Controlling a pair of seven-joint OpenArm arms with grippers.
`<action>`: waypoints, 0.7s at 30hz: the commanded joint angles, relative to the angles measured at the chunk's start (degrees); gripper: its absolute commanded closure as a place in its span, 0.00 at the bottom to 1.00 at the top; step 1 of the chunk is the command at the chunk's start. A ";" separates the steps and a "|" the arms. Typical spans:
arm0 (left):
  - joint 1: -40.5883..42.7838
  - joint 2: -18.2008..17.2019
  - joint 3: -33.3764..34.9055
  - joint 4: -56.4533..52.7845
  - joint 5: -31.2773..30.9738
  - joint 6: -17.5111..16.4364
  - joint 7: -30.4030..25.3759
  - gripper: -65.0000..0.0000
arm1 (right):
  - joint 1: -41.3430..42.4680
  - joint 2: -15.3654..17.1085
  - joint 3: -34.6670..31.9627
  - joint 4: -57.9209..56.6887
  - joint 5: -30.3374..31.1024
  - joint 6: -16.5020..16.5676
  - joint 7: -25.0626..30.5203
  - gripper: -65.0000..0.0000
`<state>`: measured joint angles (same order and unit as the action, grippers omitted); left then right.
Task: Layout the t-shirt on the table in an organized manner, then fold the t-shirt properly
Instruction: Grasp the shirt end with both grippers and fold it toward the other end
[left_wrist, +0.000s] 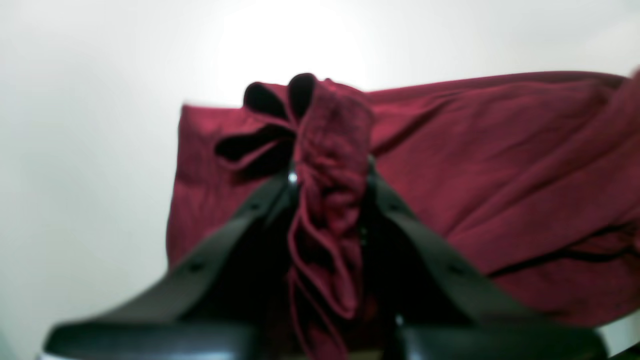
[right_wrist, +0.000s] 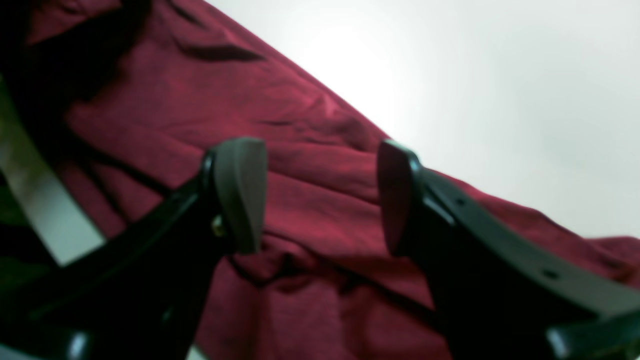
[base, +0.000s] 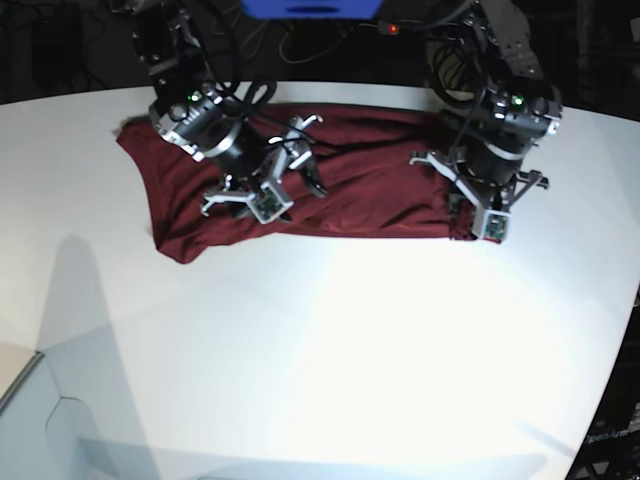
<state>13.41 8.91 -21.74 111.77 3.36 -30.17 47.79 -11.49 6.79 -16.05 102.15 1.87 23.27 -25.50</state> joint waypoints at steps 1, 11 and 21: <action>-0.18 0.09 1.47 1.16 0.12 -0.02 -1.24 1.00 | 0.54 -0.15 0.71 1.28 0.55 0.25 1.45 0.46; 0.09 0.09 10.09 1.16 1.79 3.23 -1.15 1.00 | 1.68 0.03 4.49 1.19 0.55 0.25 1.45 0.46; 0.00 0.09 20.29 0.54 2.14 6.39 -1.24 1.00 | 1.77 0.03 5.02 1.02 0.20 0.25 1.45 0.46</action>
<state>13.91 8.62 -1.72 111.48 6.02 -23.97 47.79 -10.22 6.79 -11.22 102.17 1.72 23.31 -25.50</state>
